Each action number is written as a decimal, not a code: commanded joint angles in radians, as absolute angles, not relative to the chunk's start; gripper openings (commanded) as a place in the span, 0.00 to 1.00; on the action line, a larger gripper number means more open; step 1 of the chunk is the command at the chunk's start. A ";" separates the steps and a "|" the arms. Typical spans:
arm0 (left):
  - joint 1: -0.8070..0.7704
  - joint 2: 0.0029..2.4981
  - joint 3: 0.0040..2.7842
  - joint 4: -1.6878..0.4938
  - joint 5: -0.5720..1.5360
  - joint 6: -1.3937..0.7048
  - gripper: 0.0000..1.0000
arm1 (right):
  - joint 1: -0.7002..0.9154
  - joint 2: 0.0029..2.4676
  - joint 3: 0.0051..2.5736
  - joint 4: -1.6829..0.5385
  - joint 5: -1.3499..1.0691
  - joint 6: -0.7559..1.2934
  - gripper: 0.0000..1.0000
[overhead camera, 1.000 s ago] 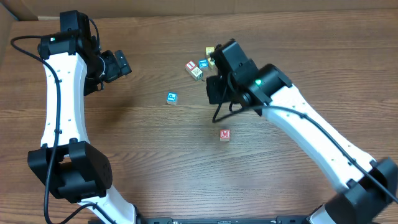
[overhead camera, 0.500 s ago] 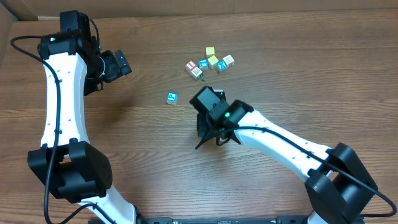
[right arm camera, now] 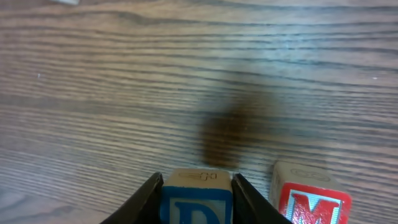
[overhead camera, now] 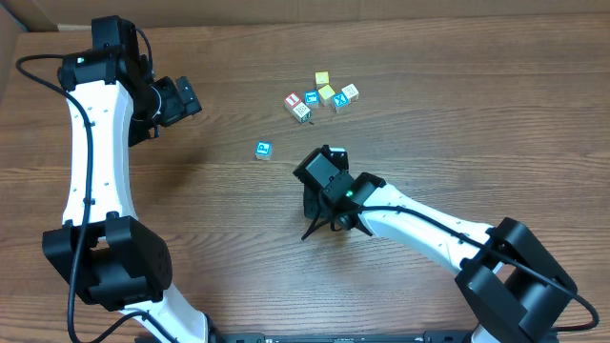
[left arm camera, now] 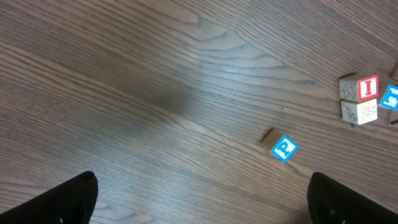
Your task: Flip 4 blocks
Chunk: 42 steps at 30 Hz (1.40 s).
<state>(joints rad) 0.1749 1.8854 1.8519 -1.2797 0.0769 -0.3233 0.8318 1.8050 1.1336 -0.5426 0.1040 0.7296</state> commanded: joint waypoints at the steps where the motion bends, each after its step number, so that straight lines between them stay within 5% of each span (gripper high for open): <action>1: 0.176 1.893 1.850 -1.282 0.071 -0.337 1.00 | 0.837 1.798 1.123 -0.532 0.131 0.733 0.38; 9: 0.175 1.893 1.850 -1.282 0.071 -0.337 1.00 | 0.837 1.798 1.123 -0.508 0.135 0.724 0.56; 17: 0.175 1.893 1.850 -1.282 0.071 -0.337 1.00 | 0.829 1.798 1.237 -0.465 0.135 0.570 0.57; 20: 0.175 1.893 1.850 -1.282 0.071 -0.337 1.00 | 0.818 1.798 1.265 -0.433 0.139 0.571 0.49; 25: 0.176 1.893 1.850 -1.282 0.071 -0.337 1.00 | 0.818 1.828 1.264 -0.393 0.140 0.571 0.13; 42: 0.175 1.893 1.850 -1.282 0.071 -0.337 1.00 | 0.818 1.954 1.266 -0.448 0.128 0.572 0.13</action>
<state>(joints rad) 0.1749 1.8854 1.8519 -1.2797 0.0769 -0.3233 0.8223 1.9720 1.2495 -0.4385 0.1337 0.5755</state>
